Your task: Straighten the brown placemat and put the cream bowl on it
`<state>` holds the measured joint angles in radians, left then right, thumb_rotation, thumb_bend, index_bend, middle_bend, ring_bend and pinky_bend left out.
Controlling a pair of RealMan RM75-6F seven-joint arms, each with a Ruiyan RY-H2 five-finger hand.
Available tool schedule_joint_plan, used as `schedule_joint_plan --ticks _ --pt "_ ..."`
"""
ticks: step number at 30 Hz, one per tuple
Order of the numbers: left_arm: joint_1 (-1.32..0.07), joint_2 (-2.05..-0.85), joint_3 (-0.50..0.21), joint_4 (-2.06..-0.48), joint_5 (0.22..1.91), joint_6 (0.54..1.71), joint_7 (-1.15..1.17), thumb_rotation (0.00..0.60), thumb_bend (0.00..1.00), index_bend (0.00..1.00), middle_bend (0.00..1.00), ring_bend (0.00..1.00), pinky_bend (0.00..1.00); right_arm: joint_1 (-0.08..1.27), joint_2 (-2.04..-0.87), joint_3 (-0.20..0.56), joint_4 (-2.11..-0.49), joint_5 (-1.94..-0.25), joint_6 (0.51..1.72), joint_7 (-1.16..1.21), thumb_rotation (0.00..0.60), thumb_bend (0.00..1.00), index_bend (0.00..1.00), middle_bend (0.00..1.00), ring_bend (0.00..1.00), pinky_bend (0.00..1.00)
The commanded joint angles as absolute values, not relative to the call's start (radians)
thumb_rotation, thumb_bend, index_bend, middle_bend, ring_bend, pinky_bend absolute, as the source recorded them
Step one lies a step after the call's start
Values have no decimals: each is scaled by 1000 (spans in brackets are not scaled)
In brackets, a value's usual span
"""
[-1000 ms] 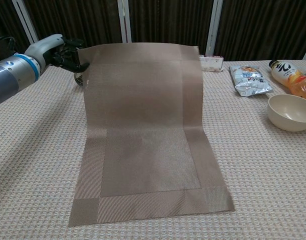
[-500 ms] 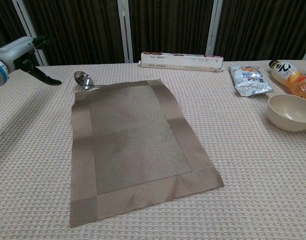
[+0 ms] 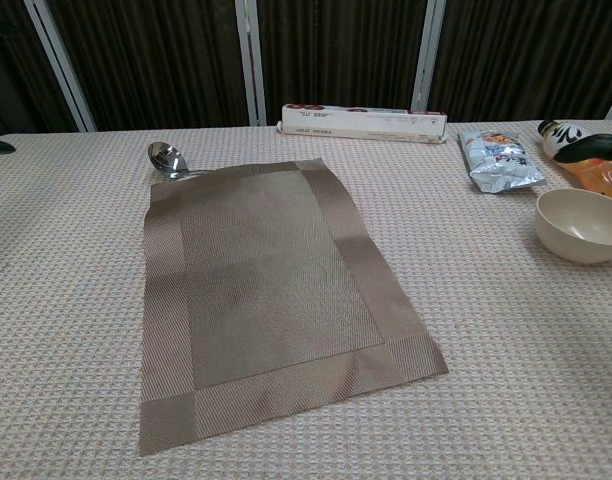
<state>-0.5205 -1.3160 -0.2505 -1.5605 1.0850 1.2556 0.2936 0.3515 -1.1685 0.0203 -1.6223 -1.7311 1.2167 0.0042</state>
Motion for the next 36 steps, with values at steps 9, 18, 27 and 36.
schedule_joint_plan --ticks 9,18,27,36 --pt "-311 -1109 -123 -1929 1105 1508 516 600 0 0 0 0 0 525 -1311 46 -1601 -1779 1026 -90 600 0 0 0 0 0" --pt "-273 -1109 -91 -1928 1182 1530 474 600 0 0 0 0 0 590 -1464 39 -1515 -1775 951 -180 600 0 72 0 0 0" --pt "-265 -1101 -95 -1917 1188 1512 445 600 0 0 0 0 0 620 -1582 39 -1400 -1764 940 -225 600 0 97 0 0 0" --pt "-264 -1099 -106 -1909 1185 1491 424 600 0 0 0 0 0 626 -1621 26 -1340 -1742 949 -258 600 0 98 0 0 0"
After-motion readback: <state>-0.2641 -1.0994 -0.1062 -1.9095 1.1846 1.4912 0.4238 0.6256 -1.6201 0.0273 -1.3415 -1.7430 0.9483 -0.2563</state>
